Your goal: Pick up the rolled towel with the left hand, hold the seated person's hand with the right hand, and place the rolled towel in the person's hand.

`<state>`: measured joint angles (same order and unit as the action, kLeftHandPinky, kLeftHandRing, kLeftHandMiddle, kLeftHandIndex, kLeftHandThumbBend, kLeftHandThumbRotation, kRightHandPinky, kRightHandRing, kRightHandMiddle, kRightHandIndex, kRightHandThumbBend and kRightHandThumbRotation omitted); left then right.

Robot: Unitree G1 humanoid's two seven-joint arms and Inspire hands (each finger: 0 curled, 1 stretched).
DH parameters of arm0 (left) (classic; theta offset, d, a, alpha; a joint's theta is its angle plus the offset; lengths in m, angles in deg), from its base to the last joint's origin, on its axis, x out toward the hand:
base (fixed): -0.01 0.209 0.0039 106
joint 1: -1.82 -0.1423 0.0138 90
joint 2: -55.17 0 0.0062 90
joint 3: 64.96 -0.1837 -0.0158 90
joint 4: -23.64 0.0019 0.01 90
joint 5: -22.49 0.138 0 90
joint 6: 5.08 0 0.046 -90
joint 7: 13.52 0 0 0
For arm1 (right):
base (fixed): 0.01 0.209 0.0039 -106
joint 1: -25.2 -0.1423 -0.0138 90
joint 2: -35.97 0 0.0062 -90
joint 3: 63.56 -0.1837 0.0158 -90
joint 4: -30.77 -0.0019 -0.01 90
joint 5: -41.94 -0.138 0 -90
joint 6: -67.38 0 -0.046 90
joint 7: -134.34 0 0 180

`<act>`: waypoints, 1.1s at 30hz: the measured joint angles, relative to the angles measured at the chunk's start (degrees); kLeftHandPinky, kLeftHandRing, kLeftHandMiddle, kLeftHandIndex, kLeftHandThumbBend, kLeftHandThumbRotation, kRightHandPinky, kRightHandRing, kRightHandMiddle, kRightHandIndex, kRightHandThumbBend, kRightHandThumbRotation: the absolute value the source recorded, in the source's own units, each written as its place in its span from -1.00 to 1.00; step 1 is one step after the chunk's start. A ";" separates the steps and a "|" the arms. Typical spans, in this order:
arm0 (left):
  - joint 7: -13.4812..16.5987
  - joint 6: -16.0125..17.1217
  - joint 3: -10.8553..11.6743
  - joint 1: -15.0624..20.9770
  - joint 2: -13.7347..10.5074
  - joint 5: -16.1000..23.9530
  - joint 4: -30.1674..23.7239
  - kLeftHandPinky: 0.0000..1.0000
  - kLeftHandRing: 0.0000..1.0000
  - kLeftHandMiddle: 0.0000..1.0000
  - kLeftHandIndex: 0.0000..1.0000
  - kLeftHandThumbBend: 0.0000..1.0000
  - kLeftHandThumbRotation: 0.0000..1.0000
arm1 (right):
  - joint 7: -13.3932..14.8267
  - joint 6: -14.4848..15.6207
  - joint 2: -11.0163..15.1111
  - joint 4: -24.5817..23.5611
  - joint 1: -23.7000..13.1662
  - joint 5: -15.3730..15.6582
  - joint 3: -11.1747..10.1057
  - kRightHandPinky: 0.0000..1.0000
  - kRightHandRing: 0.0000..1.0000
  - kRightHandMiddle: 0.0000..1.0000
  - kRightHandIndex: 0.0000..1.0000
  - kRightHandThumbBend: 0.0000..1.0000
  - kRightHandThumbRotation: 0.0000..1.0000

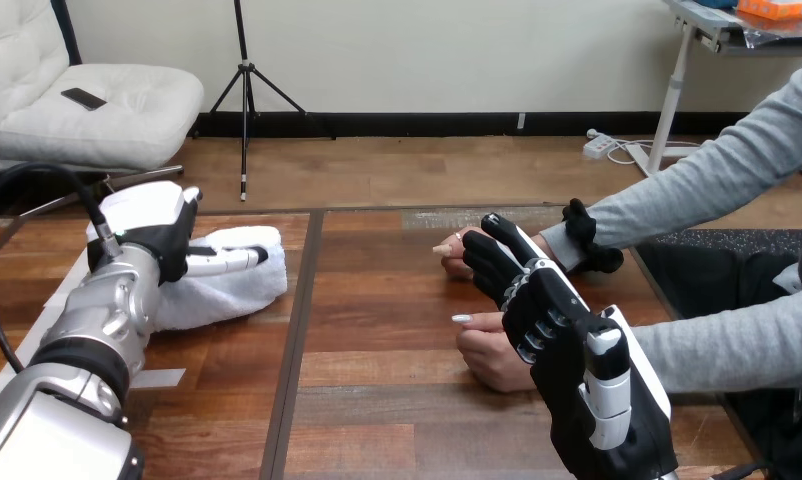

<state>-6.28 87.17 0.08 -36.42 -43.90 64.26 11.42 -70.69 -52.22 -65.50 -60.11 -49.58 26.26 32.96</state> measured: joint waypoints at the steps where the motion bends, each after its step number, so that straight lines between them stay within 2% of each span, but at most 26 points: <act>1: -0.03 -0.09 -0.10 0.00 0.00 0.05 0.07 0.91 0.92 0.93 0.94 0.68 0.62 | -0.01 0.00 0.00 -0.02 0.01 -0.02 0.00 1.00 0.90 0.85 0.87 0.89 1.00; 6: -0.36 -0.60 -0.59 0.01 -0.02 0.24 0.28 0.91 0.93 0.94 0.94 0.74 0.57 | -0.05 0.00 0.05 -0.12 0.06 -0.05 0.00 1.00 0.91 0.85 0.88 0.90 1.00; 21: -4.66 -4.11 -2.53 0.11 -0.03 1.59 0.74 1.00 1.00 1.00 1.00 0.97 0.68 | 0.01 0.01 0.15 -1.29 0.44 -0.05 0.01 1.00 0.93 0.86 0.88 0.94 1.00; 26: -5.40 -4.77 -3.49 0.11 -0.18 1.68 0.79 1.00 1.00 1.00 1.00 0.99 0.68 | 0.06 0.01 0.17 -1.52 0.45 -0.04 0.01 1.00 0.93 0.86 0.88 0.93 1.00; 33: -5.89 -4.93 -3.62 0.12 -0.37 1.61 0.80 1.00 1.00 1.00 1.00 1.00 0.62 | 0.19 0.01 0.16 -1.54 0.57 0.02 0.02 1.00 0.92 0.85 0.86 0.92 1.00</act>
<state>-12.17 82.24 -3.54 -36.31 -44.27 65.87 12.21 -70.50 -52.22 -65.33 -61.65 -49.01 26.27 32.98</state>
